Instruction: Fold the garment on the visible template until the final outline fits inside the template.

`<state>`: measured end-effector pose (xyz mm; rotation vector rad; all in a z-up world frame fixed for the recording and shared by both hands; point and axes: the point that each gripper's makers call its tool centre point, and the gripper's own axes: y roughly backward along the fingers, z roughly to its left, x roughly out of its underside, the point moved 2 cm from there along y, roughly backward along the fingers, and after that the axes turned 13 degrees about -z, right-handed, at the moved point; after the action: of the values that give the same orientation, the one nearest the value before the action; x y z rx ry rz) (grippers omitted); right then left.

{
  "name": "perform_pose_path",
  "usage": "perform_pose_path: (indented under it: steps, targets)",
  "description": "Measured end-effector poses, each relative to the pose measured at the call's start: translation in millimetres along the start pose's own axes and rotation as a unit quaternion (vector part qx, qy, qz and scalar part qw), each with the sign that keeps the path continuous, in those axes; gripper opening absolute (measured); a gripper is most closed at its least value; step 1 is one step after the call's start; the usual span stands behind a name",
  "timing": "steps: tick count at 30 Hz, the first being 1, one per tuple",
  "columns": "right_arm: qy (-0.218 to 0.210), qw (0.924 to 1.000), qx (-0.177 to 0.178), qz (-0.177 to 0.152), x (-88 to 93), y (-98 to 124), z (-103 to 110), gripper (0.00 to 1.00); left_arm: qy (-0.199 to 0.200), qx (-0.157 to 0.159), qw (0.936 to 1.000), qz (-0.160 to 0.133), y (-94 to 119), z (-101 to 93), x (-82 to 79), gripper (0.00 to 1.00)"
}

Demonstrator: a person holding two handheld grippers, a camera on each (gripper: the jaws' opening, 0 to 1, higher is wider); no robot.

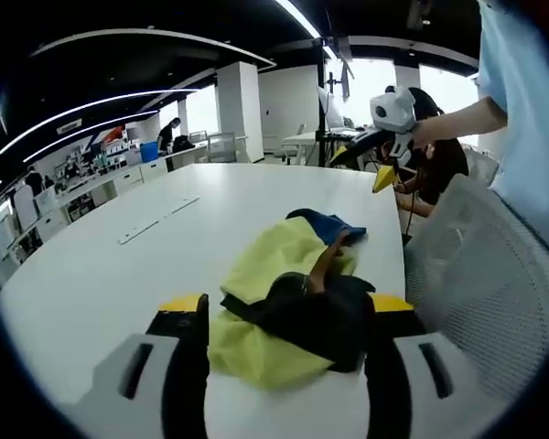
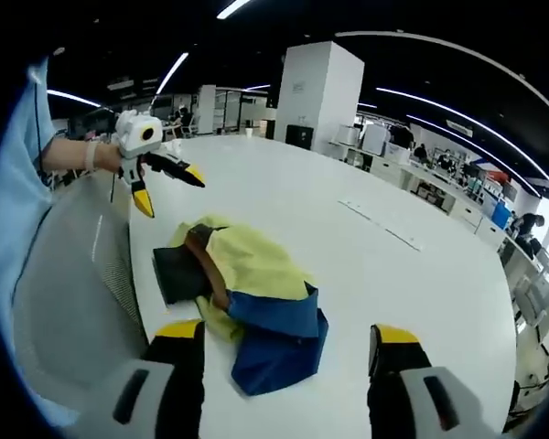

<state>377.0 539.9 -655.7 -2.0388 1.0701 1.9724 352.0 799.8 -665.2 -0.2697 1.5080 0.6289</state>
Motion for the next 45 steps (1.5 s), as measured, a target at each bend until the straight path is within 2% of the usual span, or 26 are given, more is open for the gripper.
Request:
perform_pose_path:
  steps: [5,7,10,13,21,24,26,29,31,34,36,45]
  targets:
    - [0.027,0.9995,-0.013,0.010,6.5,-7.0,4.6,0.60,-0.026,0.003,0.9996,0.013,-6.8,0.2,11.3,0.53]
    - [0.031,0.9993,-0.014,0.013,8.7,-10.1,5.4,0.59,-0.036,0.003,0.9990,0.025,-10.1,1.0,18.3,0.50]
    - [0.044,0.9985,-0.021,0.023,14.8,-12.6,6.2,0.55,-0.043,0.006,0.9986,0.030,-14.3,0.5,22.5,0.46]
    - [0.048,0.9983,-0.024,0.024,15.8,-13.9,6.3,0.55,-0.058,0.005,0.9976,0.037,-16.0,1.6,26.1,0.40]
    - [0.065,0.9968,-0.033,0.031,23.1,-21.3,2.8,0.49,-0.065,0.006,0.9968,0.046,-19.7,6.0,32.5,0.36]
    - [0.087,0.9959,-0.009,0.024,22.6,-25.7,-3.7,0.47,-0.067,0.009,0.9967,0.044,-21.2,7.0,34.5,0.32]
    - [0.089,0.9958,-0.007,0.022,26.5,-29.6,-1.5,0.41,-0.070,0.007,0.9963,0.049,-22.9,9.4,38.0,0.31]
    - [0.139,0.9900,0.005,0.025,29.9,-33.4,-3.0,0.32,-0.076,0.003,0.9957,0.054,-24.2,12.5,41.5,0.30]
    - [0.134,0.9906,0.000,0.026,32.0,-36.5,3.7,0.29,-0.077,0.003,0.9954,0.057,-25.4,12.8,42.3,0.30]
    - [0.154,0.9877,-0.013,0.028,33.5,-40.1,11.1,0.22,-0.087,0.008,0.9946,0.056,-27.8,11.7,41.7,0.28]
    - [0.164,0.9858,-0.016,0.034,36.7,-43.1,14.7,0.25,-0.091,0.011,0.9940,0.059,-29.4,10.7,42.3,0.27]
    - [0.195,0.9797,-0.017,0.045,45.9,-50.8,17.4,0.20,-0.103,0.017,0.9925,0.064,-34.4,7.5,43.5,0.21]
